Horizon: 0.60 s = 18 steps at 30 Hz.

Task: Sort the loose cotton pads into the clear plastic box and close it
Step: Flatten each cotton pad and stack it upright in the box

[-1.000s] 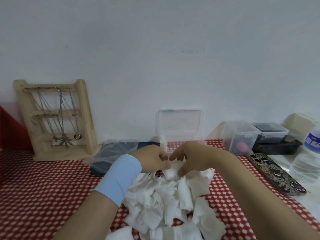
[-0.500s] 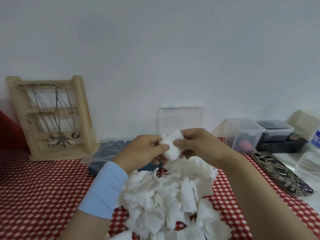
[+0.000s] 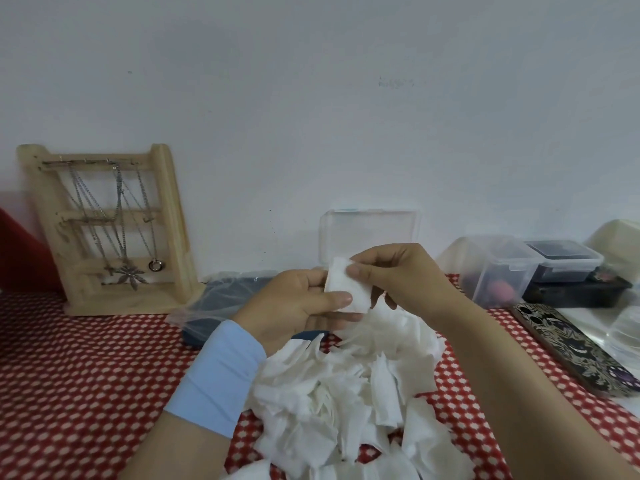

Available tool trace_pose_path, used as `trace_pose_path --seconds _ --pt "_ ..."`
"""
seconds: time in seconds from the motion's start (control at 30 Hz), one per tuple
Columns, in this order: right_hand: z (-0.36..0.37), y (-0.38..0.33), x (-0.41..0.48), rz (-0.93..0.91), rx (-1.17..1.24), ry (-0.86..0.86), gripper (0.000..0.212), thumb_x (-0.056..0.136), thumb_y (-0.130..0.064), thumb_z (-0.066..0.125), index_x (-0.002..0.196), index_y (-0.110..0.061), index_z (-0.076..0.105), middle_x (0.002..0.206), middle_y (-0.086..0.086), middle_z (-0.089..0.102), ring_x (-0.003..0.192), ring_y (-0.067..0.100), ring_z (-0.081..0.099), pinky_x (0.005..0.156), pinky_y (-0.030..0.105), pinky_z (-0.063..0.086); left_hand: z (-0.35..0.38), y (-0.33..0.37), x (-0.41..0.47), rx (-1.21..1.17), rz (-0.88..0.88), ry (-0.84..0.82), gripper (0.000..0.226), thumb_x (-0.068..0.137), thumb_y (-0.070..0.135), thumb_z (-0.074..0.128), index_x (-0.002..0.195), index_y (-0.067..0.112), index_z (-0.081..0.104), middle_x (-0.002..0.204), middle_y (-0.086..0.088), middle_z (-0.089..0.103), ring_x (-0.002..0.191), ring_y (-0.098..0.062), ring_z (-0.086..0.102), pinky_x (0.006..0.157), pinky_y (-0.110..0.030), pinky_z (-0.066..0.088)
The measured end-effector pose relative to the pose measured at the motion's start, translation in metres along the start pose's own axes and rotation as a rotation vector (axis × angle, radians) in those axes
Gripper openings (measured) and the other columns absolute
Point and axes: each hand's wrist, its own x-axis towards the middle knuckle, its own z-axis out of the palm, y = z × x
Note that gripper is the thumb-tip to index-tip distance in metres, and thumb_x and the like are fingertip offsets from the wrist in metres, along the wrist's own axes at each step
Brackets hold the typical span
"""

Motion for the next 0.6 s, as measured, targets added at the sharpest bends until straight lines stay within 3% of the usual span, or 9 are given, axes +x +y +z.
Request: trace_pose_path --seconds 0.1,0.2,0.33,0.43,0.6 --pt "0.003 0.001 0.000 -0.014 0.002 0.071 0.005 0.089 -0.015 0.076 0.088 -0.015 0.081 0.087 0.000 0.078 0.054 0.017 0.063 0.045 0.028 0.041 -0.005 -0.003 0.001 -0.008 0.012 -0.014 0.037 0.090 -0.007 0.066 0.124 0.006 0.064 0.110 -0.014 0.076 0.102 -0.030 0.074 0.082 -0.030 0.062" --pt "0.004 -0.001 -0.001 -0.028 0.005 0.097 0.007 0.091 -0.013 0.074 0.088 -0.014 0.080 0.079 0.000 0.077 0.051 0.017 0.063 0.043 0.027 0.041 -0.007 -0.005 0.001 -0.009 0.015 -0.032 0.037 0.090 -0.010 0.063 0.123 0.007 0.064 0.111 -0.015 0.076 0.104 -0.029 0.073 0.088 -0.033 0.060" --pt "-0.006 -0.008 -0.001 -0.066 0.089 0.198 0.009 0.090 -0.010 0.075 0.082 -0.011 0.079 0.070 0.005 0.073 0.047 0.014 0.060 0.043 0.025 0.044 -0.007 -0.004 0.000 -0.019 -0.012 0.021 0.031 0.091 -0.012 0.062 0.115 0.006 0.067 0.105 -0.014 0.077 0.097 -0.026 0.075 0.079 -0.027 0.061" --pt "-0.014 -0.015 -0.006 -0.033 0.042 0.064 0.008 0.090 -0.013 0.074 0.087 -0.007 0.077 0.060 0.005 0.068 0.043 0.013 0.056 0.042 0.024 0.041 -0.007 -0.005 0.000 -0.043 -0.016 0.044 0.027 0.090 -0.011 0.063 0.112 0.004 0.068 0.104 -0.012 0.077 0.096 -0.027 0.076 0.076 -0.025 0.061" --pt "-0.008 -0.013 -0.006 -0.003 -0.162 -0.043 0.006 0.087 -0.018 0.079 0.082 -0.016 0.078 0.056 -0.003 0.063 0.044 0.010 0.049 0.043 0.020 0.039 -0.004 -0.003 0.001 0.008 -0.012 -0.012 0.034 0.091 -0.008 0.064 0.123 0.005 0.066 0.112 -0.014 0.076 0.107 -0.026 0.073 0.087 -0.033 0.061"
